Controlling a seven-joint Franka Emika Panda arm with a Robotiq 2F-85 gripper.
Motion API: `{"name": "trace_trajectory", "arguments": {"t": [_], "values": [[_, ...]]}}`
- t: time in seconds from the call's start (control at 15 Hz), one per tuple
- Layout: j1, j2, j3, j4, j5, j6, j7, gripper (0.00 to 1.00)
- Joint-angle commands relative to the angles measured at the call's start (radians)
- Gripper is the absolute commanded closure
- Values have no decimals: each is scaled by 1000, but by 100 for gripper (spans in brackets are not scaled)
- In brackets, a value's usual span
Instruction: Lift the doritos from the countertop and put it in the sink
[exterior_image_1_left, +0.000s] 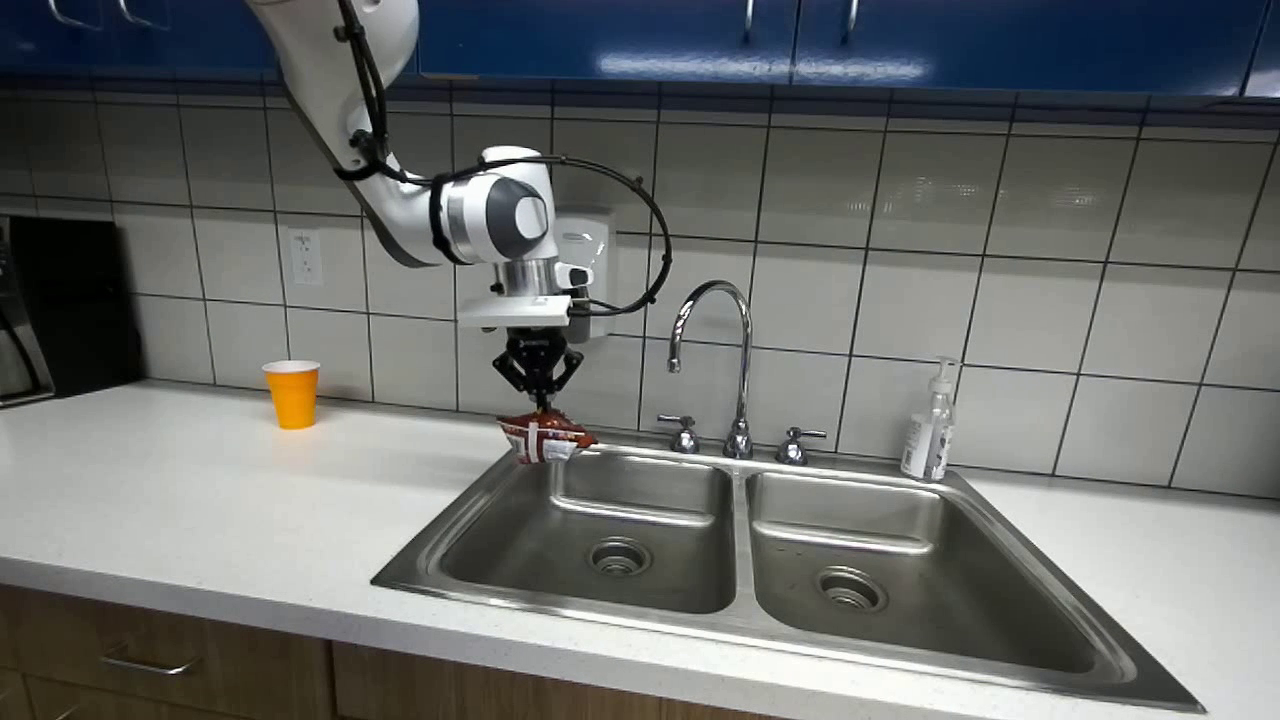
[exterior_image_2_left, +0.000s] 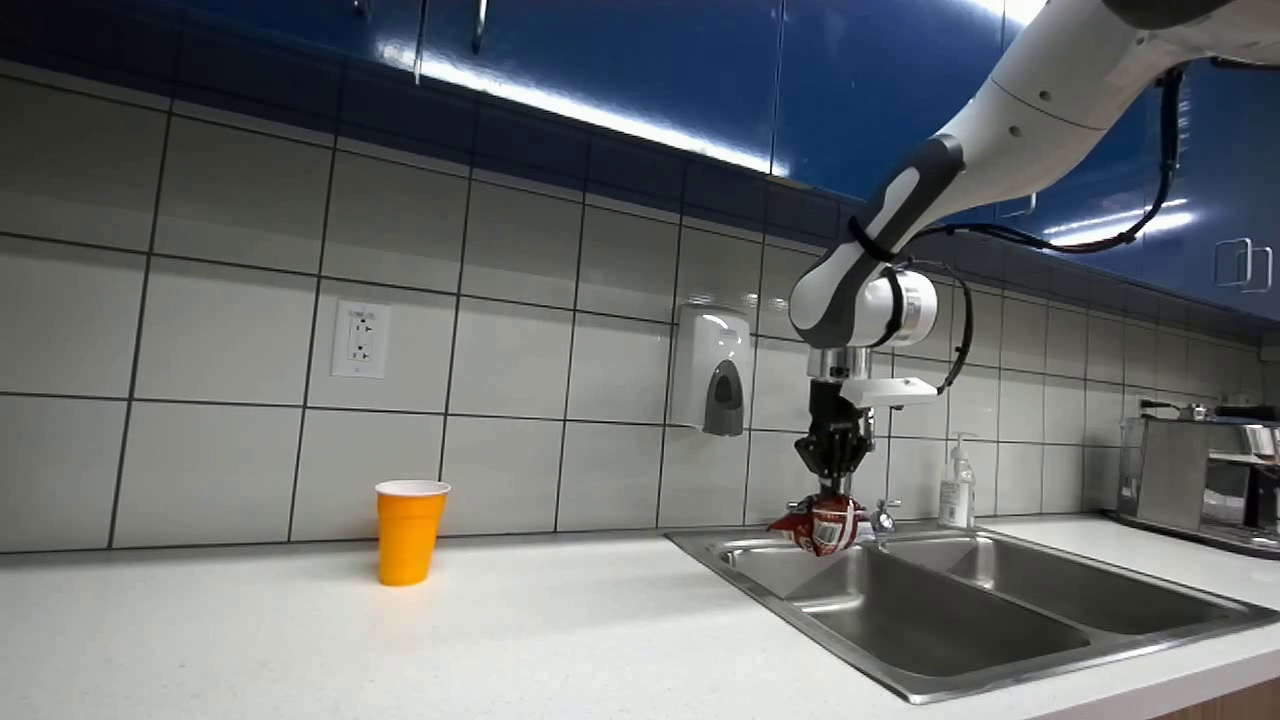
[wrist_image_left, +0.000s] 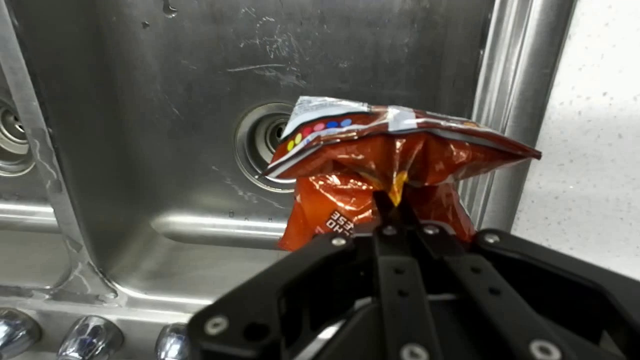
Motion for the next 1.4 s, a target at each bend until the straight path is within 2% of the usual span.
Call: {"name": "trace_trajectory", "arguments": {"t": [0.0,0.2,0.8,1.33], "values": [[-29,2,-2,-30,27,22,-59,100],[-46,29,-3,-37,33,34,-83,100],[-70,172,23,-7,51,176,-151,100],[-100,266,22,17,43,217,-157,100]]}}
